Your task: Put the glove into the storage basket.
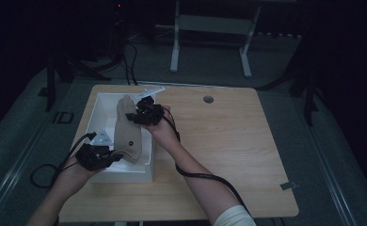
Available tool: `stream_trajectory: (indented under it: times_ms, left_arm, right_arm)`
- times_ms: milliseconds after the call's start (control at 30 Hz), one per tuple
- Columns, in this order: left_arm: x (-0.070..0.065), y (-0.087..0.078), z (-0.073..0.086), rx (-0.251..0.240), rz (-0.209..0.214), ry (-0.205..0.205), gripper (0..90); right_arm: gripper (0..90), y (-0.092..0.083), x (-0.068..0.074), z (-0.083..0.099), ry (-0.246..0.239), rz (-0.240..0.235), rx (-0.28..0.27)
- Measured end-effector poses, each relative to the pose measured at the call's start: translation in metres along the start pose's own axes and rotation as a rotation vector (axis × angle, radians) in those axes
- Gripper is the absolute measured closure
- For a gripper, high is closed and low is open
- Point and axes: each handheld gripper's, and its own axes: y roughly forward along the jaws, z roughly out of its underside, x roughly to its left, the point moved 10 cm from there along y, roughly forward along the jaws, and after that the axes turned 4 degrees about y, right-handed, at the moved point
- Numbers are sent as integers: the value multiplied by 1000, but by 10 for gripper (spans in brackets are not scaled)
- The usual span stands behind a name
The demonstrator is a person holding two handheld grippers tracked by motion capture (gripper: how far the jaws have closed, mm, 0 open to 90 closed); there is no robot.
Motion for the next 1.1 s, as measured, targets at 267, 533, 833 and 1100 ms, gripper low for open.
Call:
stream_trajectory:
  times_ms: [267, 533, 833, 1100]
  left_arm:
    - [3, 9, -1, -33, 30, -34, 820]
    - [5, 28, 9, 65, 42, -74, 750]
    - [9, 32, 9, 83, -5, -139, 473]
    - [14, 17, -12, -57, -74, -233, 119]
  right_arm:
    - [707, 6, -4, 1, 1, 10, 29]
    - [620, 10, -5, 2, 2, 8, 59]
    - [422, 4, -6, 0, -5, 19, 40]
    - [257, -11, 1, -3, -1, -30, 14]
